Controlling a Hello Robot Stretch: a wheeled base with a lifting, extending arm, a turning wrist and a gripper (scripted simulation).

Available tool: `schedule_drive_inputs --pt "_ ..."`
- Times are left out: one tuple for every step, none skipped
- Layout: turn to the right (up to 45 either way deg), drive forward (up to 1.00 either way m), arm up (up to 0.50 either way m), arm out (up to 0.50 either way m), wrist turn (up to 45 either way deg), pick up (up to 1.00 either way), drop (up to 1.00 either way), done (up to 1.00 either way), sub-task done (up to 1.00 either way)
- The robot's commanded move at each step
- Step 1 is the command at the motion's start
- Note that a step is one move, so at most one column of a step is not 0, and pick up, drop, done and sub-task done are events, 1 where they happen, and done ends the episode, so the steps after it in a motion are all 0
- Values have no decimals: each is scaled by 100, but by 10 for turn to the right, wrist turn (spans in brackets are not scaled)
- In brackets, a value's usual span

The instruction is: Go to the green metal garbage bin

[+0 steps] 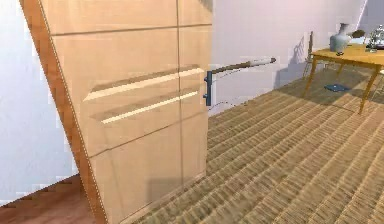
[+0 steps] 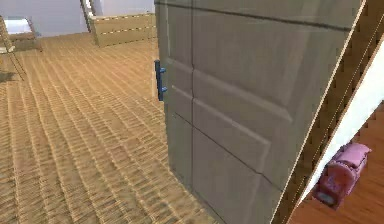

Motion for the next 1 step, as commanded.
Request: schedule_drive_inputs --pt "450 0 0 0 0 0 0 0 0"
